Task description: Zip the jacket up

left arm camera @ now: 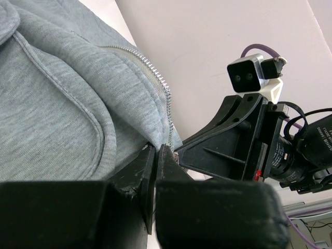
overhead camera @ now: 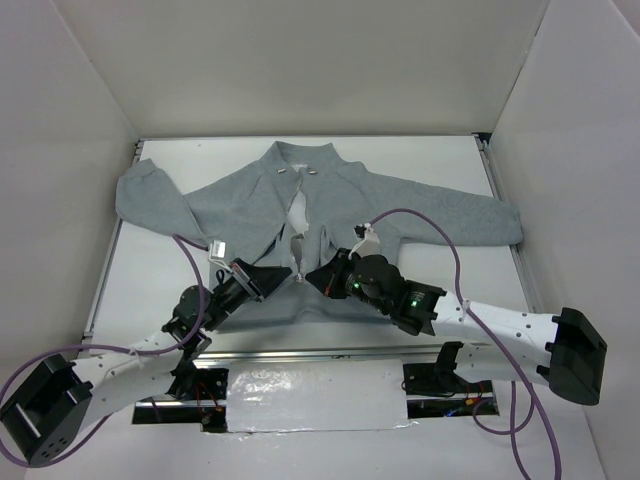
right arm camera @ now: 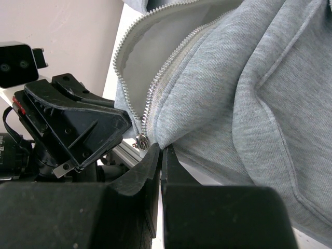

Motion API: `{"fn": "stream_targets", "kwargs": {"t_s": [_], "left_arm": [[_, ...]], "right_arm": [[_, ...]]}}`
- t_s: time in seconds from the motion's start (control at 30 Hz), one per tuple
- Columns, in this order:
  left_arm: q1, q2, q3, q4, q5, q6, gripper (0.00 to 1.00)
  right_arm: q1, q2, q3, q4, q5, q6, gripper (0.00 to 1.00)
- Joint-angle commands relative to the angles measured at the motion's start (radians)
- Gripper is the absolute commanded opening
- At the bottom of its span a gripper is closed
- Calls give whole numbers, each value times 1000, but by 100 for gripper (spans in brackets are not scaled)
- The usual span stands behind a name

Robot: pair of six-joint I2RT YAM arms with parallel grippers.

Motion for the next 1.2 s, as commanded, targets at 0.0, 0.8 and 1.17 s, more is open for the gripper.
{"fn": "stream_targets", "kwargs": {"t_s": [0.0, 0.8, 1.17], "left_arm": [[-9, 9, 11, 103, 20, 14, 0], [-18, -106, 65, -70, -9, 76, 0], [-20, -68, 50, -9, -9, 53, 0]], "right_arm": [[11, -18, 7, 79, 2, -12, 0], [11, -5, -8, 108, -59, -55, 0], [13, -4, 10, 104, -50, -70, 0]]}}
